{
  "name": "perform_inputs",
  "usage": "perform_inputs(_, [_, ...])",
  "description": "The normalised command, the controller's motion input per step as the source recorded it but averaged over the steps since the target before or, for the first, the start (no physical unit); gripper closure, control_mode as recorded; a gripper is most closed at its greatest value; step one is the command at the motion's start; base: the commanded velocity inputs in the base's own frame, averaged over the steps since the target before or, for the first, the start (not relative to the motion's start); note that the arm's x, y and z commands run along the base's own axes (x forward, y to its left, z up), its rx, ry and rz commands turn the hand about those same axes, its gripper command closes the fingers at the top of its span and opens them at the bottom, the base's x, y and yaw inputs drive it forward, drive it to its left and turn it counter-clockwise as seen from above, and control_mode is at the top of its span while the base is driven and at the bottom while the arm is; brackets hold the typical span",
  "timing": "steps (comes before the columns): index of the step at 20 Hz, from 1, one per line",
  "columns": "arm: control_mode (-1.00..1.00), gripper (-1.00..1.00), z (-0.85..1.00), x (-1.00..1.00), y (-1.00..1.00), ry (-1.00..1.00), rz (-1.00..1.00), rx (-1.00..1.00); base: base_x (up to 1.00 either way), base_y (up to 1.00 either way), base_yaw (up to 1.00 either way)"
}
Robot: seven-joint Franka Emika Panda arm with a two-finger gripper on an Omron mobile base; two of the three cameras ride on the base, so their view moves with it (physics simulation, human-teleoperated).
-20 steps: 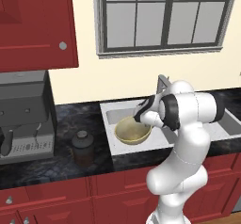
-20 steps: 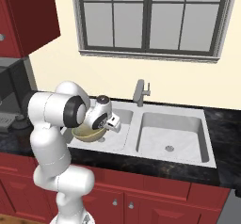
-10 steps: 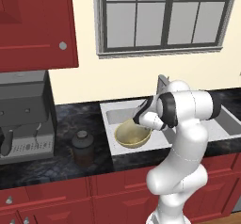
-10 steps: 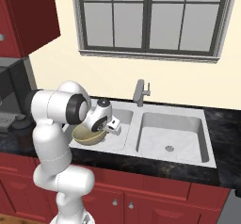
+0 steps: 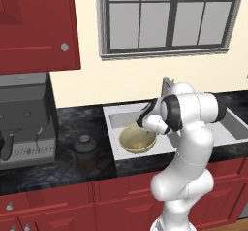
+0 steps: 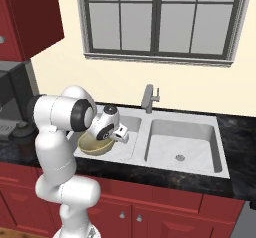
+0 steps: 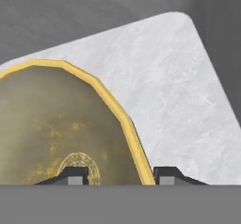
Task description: Place the bowl in the left basin and the jug in the right basin of the sink.
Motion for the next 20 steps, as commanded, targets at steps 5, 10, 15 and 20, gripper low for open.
perform_inputs(5, [-1.00, -1.00, 0.00, 0.02, 0.00, 0.00, 0.00, 0.00, 0.00, 0.00, 0.00])
perform_inputs(10, [-1.00, -1.00, 0.15, 0.01, 0.00, 0.01, 0.00, -0.02, 0.00, 0.00, 0.00])
perform_inputs(15, [-1.00, -1.00, 0.60, -0.11, 0.12, 0.02, 0.02, -0.08, 0.00, 0.00, 0.00])
perform_inputs(20, [-1.00, -1.00, 0.45, -0.24, 0.44, -0.03, -0.01, -0.02, 0.00, 0.00, 0.00])
